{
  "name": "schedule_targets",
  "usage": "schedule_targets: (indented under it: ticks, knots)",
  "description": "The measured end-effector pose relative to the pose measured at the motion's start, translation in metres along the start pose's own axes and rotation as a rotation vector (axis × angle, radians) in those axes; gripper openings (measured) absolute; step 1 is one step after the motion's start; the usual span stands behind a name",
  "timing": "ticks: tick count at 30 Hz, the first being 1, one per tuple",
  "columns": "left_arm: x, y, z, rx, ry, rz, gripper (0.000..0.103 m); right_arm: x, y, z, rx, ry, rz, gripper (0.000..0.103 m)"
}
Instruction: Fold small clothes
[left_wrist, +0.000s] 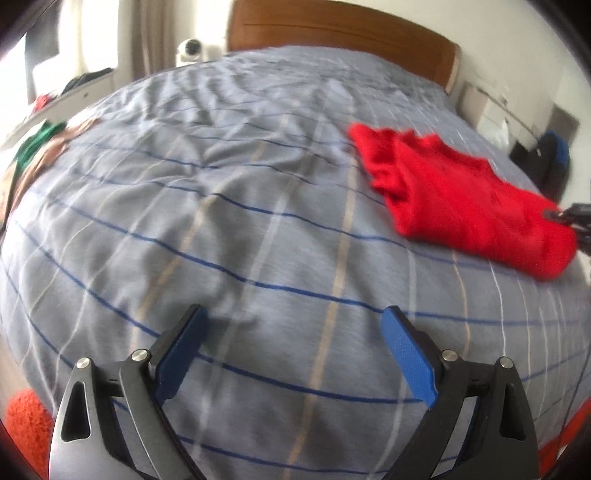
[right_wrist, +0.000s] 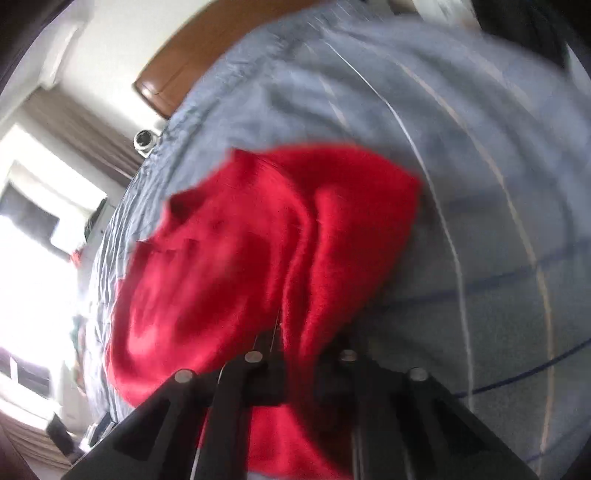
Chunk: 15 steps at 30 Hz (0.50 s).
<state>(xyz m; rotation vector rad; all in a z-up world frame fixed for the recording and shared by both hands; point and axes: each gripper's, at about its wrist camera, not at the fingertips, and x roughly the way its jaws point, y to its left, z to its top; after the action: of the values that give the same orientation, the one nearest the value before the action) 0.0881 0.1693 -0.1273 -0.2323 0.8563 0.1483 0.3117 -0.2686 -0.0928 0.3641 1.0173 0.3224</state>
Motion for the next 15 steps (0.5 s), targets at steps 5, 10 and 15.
schedule_targets:
  ticks: [5,10,15]
  knots:
    - [0.001,0.025,0.008,-0.109,-0.01,-0.017,0.096,-0.002,0.121,0.018,-0.158,0.007,0.104,0.01]
    - [0.002,0.026,0.002,-0.086,-0.009,0.005,0.096,0.059,0.222,-0.001,-0.301,0.073,0.132,0.01]
    - [0.002,0.022,-0.002,-0.041,-0.008,0.023,0.096,0.135,0.258,-0.047,-0.278,0.234,0.143,0.026]
